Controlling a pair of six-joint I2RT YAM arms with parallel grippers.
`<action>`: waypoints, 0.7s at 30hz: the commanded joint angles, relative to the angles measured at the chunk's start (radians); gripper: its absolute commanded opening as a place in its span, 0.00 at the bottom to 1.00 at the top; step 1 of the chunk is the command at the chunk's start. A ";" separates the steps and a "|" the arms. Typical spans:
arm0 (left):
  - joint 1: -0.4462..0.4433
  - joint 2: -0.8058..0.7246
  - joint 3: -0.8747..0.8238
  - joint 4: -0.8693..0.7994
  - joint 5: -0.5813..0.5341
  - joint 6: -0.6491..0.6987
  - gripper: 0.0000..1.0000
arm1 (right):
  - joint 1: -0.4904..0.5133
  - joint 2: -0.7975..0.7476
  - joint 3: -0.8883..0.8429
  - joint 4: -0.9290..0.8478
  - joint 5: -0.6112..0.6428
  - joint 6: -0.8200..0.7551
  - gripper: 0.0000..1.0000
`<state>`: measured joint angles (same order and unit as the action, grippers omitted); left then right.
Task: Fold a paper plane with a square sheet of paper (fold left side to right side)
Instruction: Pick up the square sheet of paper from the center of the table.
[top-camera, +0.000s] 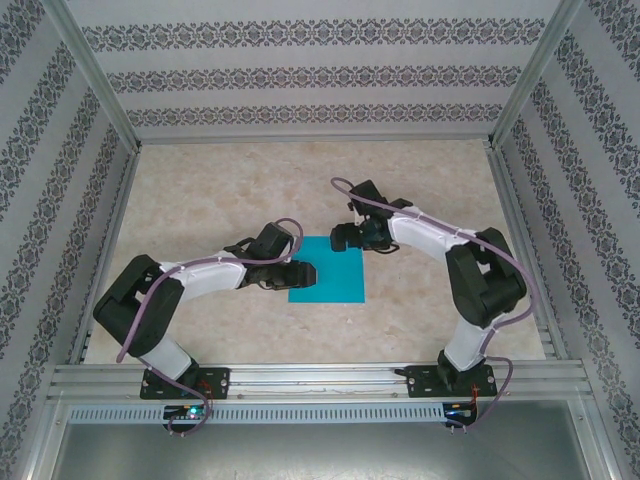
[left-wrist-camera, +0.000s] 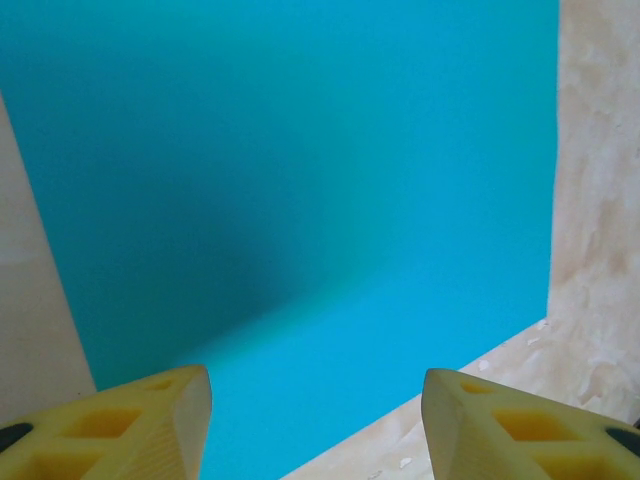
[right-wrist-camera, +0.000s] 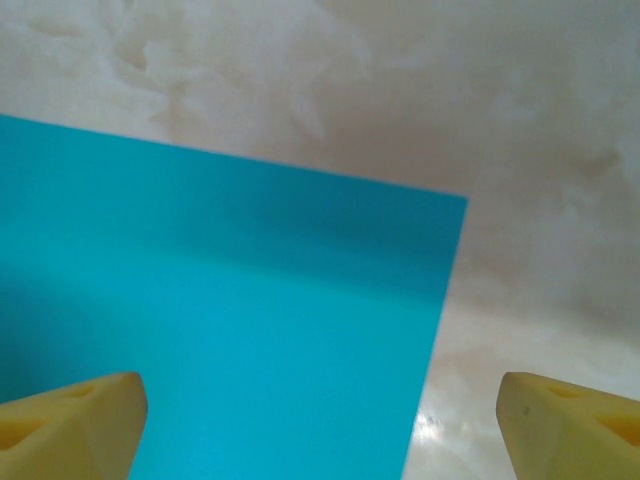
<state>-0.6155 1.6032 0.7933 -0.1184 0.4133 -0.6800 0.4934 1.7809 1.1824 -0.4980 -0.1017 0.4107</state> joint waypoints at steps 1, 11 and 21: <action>-0.012 0.015 0.004 0.018 -0.004 0.028 0.58 | 0.002 0.056 0.064 -0.020 0.002 -0.024 0.90; -0.012 0.050 -0.030 0.048 0.001 0.021 0.57 | 0.011 0.186 0.143 -0.039 0.005 -0.019 0.93; -0.010 0.077 -0.009 0.018 -0.016 0.040 0.57 | 0.060 0.184 0.114 -0.052 -0.035 -0.001 0.92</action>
<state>-0.6155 1.6440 0.7879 -0.0868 0.4145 -0.6586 0.5282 1.9644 1.3083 -0.5091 -0.1028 0.4004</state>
